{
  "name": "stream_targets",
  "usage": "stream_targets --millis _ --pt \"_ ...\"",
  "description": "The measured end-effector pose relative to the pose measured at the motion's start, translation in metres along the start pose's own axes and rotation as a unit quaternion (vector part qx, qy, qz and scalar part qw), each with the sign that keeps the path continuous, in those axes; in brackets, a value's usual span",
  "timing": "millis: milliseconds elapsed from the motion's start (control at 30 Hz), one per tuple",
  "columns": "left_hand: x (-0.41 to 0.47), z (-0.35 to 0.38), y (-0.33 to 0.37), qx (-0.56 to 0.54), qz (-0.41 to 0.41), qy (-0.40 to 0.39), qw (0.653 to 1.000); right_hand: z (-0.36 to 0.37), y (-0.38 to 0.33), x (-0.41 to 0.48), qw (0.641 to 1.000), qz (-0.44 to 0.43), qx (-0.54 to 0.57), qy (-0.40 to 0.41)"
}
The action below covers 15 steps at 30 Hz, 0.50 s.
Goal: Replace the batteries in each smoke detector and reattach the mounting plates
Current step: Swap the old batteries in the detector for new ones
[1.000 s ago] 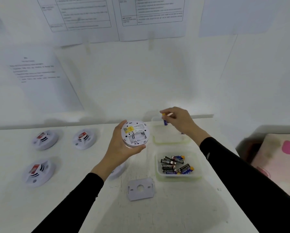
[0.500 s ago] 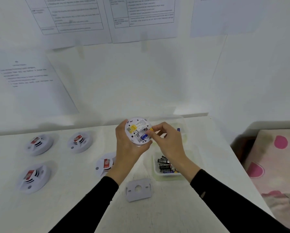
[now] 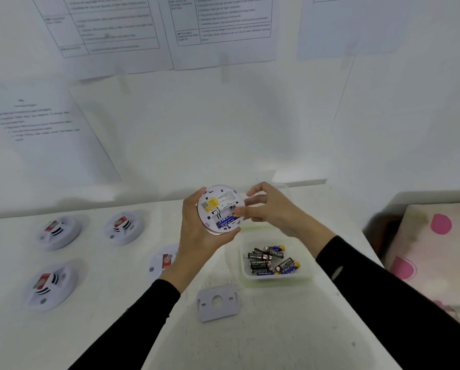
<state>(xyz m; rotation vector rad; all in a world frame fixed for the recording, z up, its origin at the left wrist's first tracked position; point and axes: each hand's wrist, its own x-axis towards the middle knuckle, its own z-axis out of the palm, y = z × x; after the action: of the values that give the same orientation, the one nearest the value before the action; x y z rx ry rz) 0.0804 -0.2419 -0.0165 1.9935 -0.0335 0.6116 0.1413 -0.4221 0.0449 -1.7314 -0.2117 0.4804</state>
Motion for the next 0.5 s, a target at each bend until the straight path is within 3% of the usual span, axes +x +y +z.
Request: stream_targets --millis 67,233,300,367,433,500 --pt "0.002 -0.001 0.002 -0.006 0.002 -0.024 1.000 -0.007 -0.007 0.001 0.998 0.031 -0.025 -0.041" --pt "0.004 -0.003 -0.003 -0.024 -0.028 -0.054 0.998 -0.002 -0.002 0.001 0.992 -0.005 -0.117 -0.054" --pt "0.004 -0.007 0.002 -0.065 -0.059 -0.047 0.995 -0.009 -0.006 0.006 0.994 -0.001 -0.083 -0.064" --pt "0.004 -0.010 0.008 -0.095 -0.071 -0.060 0.991 -0.025 -0.003 0.025 0.999 0.022 -0.048 -0.012" --pt "0.002 -0.013 0.009 -0.107 -0.077 -0.083 0.988 -0.044 0.007 0.046 0.977 0.058 -0.195 0.061" --pt "0.000 -0.016 0.009 -0.107 -0.084 -0.097 0.986 -0.052 0.018 0.060 0.905 0.092 -0.409 0.066"
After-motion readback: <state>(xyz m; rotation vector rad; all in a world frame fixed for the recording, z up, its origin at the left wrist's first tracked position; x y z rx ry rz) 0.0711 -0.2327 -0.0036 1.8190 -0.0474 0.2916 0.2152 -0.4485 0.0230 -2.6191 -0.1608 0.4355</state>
